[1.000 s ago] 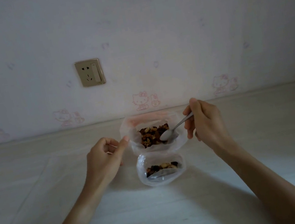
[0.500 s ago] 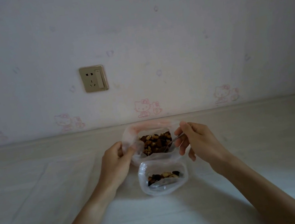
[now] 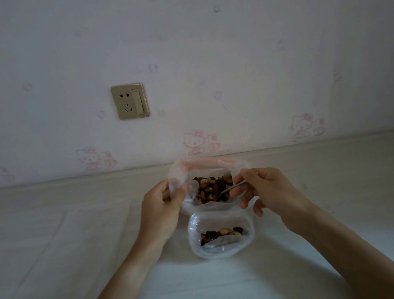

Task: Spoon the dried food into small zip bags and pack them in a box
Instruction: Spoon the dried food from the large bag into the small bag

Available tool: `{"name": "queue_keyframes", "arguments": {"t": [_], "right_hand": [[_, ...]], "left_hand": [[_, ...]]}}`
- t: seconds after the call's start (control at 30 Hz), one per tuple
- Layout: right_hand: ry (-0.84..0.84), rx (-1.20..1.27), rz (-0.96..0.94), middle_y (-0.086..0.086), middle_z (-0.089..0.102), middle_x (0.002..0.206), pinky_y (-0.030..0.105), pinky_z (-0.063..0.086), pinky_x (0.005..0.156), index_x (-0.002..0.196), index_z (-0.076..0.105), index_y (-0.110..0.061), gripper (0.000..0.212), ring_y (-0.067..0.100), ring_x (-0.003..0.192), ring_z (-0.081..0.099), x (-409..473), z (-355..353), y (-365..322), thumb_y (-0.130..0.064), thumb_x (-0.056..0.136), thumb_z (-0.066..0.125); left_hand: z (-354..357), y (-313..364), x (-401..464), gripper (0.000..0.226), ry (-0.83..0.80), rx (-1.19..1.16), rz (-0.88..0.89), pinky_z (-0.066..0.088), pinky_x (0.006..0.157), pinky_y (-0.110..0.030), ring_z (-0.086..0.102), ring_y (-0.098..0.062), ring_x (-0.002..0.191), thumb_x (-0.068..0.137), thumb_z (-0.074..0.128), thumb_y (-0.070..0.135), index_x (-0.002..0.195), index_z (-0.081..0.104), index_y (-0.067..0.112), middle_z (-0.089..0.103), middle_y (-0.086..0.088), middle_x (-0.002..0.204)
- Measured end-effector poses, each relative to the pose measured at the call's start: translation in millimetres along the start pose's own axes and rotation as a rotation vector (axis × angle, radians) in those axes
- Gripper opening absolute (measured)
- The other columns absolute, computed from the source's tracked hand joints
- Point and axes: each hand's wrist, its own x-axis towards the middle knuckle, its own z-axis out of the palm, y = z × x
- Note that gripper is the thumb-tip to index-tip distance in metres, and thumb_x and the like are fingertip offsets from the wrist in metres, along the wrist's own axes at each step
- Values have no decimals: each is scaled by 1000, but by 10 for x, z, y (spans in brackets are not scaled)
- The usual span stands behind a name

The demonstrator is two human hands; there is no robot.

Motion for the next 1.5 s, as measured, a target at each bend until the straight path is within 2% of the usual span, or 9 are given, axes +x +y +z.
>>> {"name": "queue_keyframes", "arguments": {"t": [0.3,0.43,0.53,0.77,0.97,1.07,1.17,1.37,1.5], "right_hand": [[21,134,70,16,78,92,28,42,45,107,70,-1,35,20,61,64,11,-40,-6,-24,111,44],[60,184,60,18,78,93,29,42,44,109,69,0,36,20,61,64,38,-71,-1,-25,111,43],[87,230,16,18,78,91,29,42,43,108,69,-1,37,21,61,64,50,-119,-31,-26,111,43],[141,292,-41,15,71,74,30,36,41,94,68,-3,43,23,53,59,18,-175,-147,-30,111,41],[120,258,-103,13,61,60,27,30,38,82,66,-7,47,24,45,52,-15,-152,-176,-34,111,40],[74,222,-127,13,59,58,26,30,37,79,67,-8,49,24,43,51,-46,-130,-194,-35,111,41],[7,163,-149,13,59,59,27,29,38,75,68,-12,51,25,46,50,-95,-97,-223,-37,110,41],[-132,20,-419,8,59,58,24,33,43,77,65,-17,48,23,47,50,-219,-12,-275,-40,110,39],[-149,-76,-525,6,59,60,22,41,52,77,64,-20,46,16,51,52,-242,4,-266,-41,108,38]], "left_hand": [[0,68,0,29,-2,-1,26,48,68,-25,67,-3,70,99,71,24,73,72,38,75,8,75],[-36,101,19,17,7,23,35,48,63,-16,66,1,68,98,72,27,82,75,33,76,10,76],[-96,120,44,11,18,93,-15,55,74,-28,71,-7,76,96,72,39,92,78,30,79,9,85],[-292,232,-23,49,-37,507,-116,51,71,-29,71,-8,67,91,64,65,79,69,18,75,8,67],[-329,391,-337,60,-262,506,-97,55,68,-30,71,-8,60,87,56,77,74,73,20,75,5,68],[-295,350,-458,34,-323,522,-63,47,60,-21,64,-1,57,89,69,64,81,76,32,74,8,70],[-205,311,-497,16,-269,451,-40,42,56,-15,59,-4,56,95,73,39,83,79,29,74,1,68],[-149,306,-495,17,-264,266,-120,44,54,-11,65,-5,53,98,71,20,83,79,16,73,1,62],[-173,268,-478,19,-228,276,-163,42,50,-12,63,-4,50,98,70,23,82,78,18,69,5,57]]}}
